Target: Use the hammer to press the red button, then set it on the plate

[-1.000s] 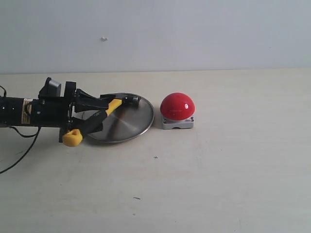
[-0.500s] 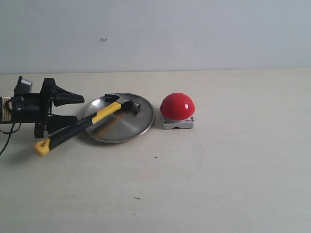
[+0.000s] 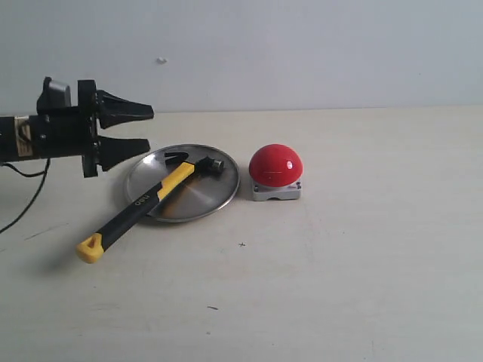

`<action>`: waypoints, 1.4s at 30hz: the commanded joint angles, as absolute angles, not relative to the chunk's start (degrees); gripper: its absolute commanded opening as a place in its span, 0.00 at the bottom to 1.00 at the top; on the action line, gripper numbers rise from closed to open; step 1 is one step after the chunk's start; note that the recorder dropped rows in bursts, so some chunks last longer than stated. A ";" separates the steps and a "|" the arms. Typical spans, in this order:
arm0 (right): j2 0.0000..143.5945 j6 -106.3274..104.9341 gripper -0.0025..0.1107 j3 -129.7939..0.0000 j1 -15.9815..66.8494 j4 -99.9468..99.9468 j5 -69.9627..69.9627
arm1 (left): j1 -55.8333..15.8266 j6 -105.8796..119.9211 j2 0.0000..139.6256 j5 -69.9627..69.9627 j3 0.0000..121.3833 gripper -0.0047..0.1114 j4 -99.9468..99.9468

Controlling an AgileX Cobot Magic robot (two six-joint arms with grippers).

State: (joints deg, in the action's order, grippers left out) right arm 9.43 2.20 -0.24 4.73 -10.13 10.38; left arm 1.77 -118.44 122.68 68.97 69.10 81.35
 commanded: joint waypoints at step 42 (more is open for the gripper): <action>9.22 2.18 0.02 0.00 4.65 -10.20 10.54 | 7.70 -68.07 26.05 27.56 8.64 0.04 61.40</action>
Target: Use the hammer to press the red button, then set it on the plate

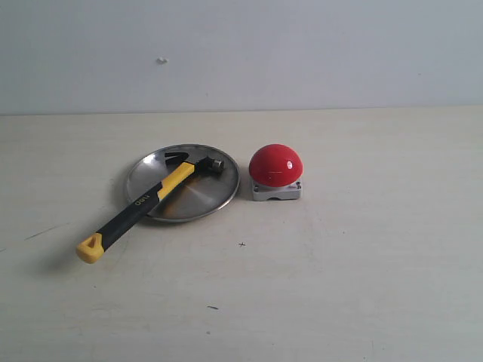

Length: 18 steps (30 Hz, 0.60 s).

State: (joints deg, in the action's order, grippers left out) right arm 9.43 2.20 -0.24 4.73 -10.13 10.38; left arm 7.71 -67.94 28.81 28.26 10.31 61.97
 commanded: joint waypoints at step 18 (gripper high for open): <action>9.22 2.18 0.02 0.00 4.65 -10.20 10.54 | -7.44 -72.22 6.14 8.99 6.36 0.04 61.26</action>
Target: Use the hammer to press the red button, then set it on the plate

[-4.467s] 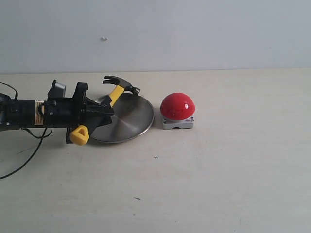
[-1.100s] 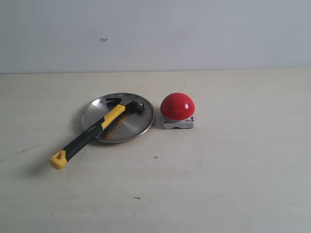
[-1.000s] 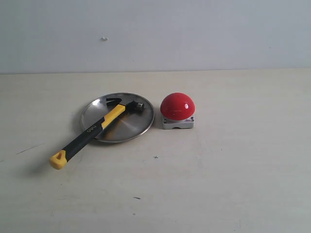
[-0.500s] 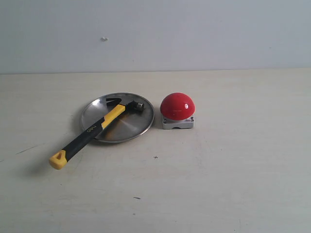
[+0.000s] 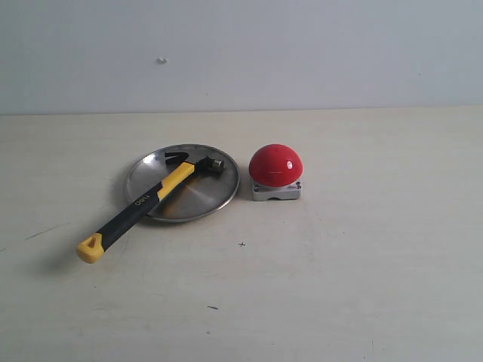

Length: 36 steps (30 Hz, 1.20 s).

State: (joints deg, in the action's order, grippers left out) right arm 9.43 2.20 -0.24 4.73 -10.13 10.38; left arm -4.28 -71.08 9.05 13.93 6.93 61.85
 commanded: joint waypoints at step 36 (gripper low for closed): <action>9.22 2.18 0.02 0.00 4.65 -10.20 10.54 | -7.19 10.37 2.63 5.28 0.00 0.04 -19.42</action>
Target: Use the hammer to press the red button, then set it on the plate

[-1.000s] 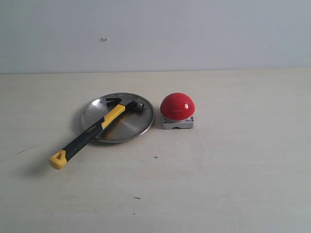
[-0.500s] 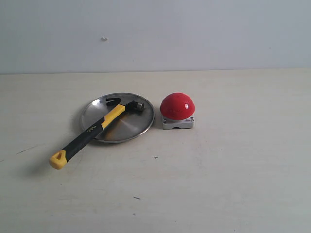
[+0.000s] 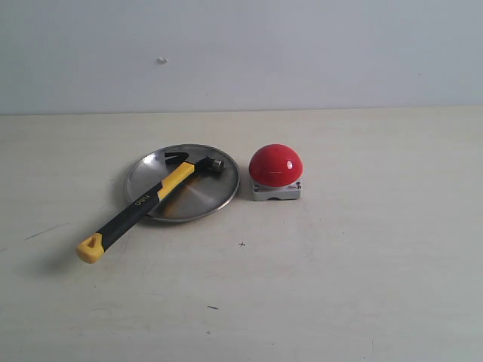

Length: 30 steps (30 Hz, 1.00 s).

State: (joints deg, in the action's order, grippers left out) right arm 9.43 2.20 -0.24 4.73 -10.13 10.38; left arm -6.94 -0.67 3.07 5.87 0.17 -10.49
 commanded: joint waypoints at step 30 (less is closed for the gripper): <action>9.32 2.18 0.02 0.00 4.65 -10.20 10.67 | 1.45 10.37 0.00 -8.97 0.00 0.04 -16.76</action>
